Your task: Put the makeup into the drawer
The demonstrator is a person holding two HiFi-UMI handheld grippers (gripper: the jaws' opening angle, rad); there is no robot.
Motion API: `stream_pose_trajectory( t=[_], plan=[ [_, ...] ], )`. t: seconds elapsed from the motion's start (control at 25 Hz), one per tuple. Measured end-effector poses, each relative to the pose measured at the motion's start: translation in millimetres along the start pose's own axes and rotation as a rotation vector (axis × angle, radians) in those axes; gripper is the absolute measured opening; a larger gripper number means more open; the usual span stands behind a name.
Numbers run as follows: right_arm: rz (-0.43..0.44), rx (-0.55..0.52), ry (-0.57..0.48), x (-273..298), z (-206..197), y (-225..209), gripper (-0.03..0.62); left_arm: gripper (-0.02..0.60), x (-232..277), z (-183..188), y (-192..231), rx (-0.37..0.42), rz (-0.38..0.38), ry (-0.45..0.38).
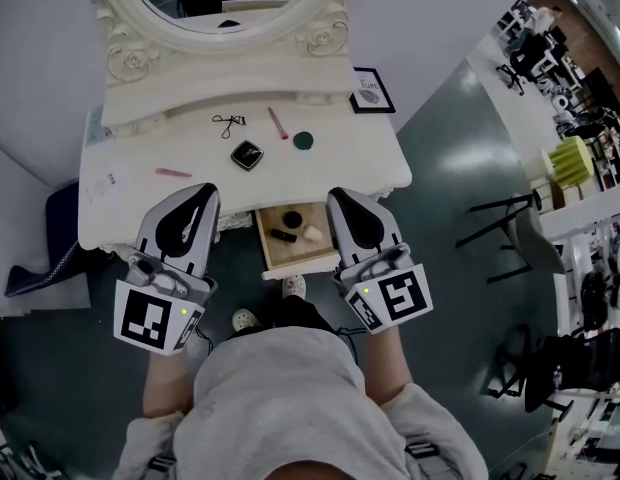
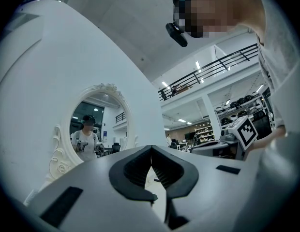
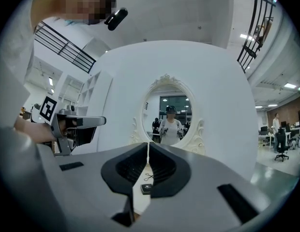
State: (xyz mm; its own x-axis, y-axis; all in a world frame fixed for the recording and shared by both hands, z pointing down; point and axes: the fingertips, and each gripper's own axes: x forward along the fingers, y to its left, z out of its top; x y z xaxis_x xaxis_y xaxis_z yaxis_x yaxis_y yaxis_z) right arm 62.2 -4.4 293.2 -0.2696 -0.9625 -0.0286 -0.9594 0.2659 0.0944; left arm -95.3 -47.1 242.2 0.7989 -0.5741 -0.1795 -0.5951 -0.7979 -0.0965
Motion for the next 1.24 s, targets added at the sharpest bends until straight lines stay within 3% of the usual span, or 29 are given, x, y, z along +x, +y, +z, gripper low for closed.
stream_pose_trajectory(
  t=[1.24],
  plan=[
    [0.005, 0.017, -0.054, -8, 20, 26, 0.025, 0.015, -20, 9, 2, 0.001, 0.002, -0.022]
  ],
)
